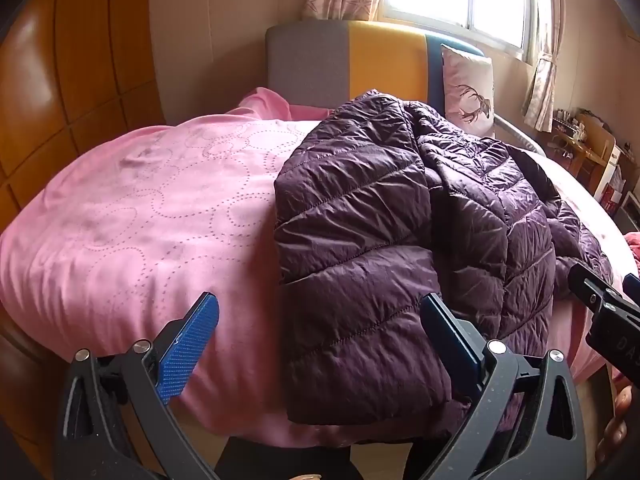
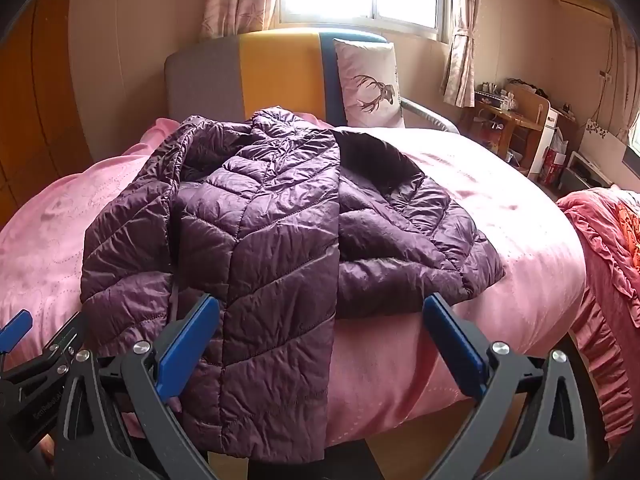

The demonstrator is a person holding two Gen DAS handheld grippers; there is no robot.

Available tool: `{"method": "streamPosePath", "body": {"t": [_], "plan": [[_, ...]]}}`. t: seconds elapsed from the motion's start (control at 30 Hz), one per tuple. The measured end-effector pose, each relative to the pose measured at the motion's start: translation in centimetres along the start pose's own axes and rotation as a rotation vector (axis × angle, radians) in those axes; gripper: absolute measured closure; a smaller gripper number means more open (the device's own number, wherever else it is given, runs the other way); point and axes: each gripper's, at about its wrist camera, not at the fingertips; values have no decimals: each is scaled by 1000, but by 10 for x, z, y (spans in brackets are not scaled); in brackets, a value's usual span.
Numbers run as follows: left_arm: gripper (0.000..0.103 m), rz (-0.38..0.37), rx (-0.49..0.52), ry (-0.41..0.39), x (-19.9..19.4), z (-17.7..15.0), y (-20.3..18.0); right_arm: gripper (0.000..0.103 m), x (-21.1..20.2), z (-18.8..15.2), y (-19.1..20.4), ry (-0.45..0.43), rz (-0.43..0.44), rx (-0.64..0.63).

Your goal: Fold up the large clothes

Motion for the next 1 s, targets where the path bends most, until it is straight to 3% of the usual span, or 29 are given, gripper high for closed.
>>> {"method": "streamPosePath", "body": {"t": [0.3, 1.0], "plan": [[3, 14, -4, 32, 6, 5, -1, 2, 6, -2, 4, 5, 3, -8], [3, 3, 7, 14, 2, 1, 0, 2, 1, -2, 6, 20, 22, -15]]}}
Point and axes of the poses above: each gripper's, at about its wrist camera, not at the fingertips, and x roughly the way its jaws point, y to its left, z to its top, and after that the axes turned 12 degrees about z, right-handed
